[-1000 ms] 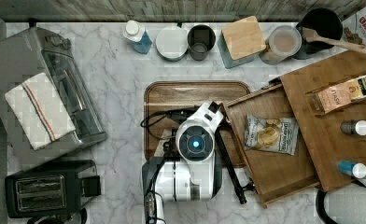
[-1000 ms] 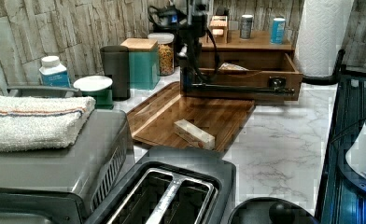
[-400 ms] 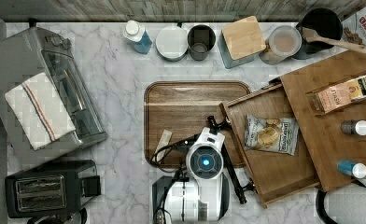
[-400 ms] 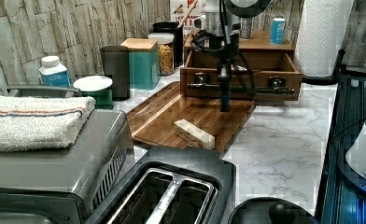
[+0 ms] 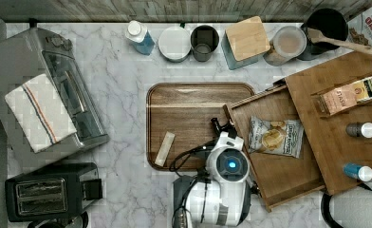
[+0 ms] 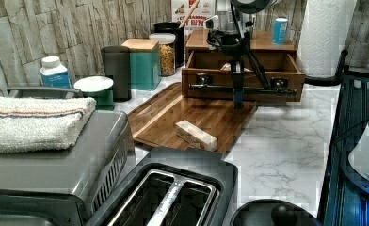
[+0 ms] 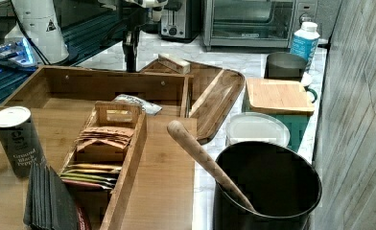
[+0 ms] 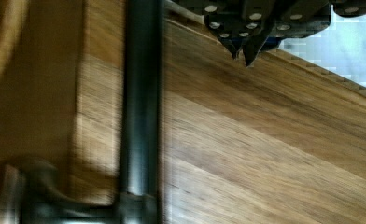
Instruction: Close the drawer.
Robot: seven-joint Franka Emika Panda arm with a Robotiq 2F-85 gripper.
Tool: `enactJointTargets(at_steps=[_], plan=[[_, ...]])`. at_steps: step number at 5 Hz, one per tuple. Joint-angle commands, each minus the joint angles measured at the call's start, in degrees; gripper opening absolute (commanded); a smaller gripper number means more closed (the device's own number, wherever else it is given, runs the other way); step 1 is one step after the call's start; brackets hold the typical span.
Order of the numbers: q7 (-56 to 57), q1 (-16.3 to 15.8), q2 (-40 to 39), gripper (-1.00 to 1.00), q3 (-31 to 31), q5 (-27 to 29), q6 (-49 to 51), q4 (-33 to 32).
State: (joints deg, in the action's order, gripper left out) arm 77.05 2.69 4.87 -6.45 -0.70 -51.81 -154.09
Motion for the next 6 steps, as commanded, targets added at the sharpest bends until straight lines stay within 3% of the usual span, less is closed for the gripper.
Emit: enactJointTargets(at_steps=[1,2,4,5,6], plan=[[9.9,3.0,-2.7,-1.00,-4.4,4.8,1.4,7.7],[9.4,4.8,-2.0,-1.00,-4.0,2.2,0.6,9.4],[19.7,7.5,-5.7,-1.00,-7.7,2.6,3.1,18.4],[32.6,3.1,-13.4,-1.00,-15.5,10.4,3.3,25.2],[37.0,6.7,-17.7,-1.00,-15.0,12.8,4.3,30.8]])
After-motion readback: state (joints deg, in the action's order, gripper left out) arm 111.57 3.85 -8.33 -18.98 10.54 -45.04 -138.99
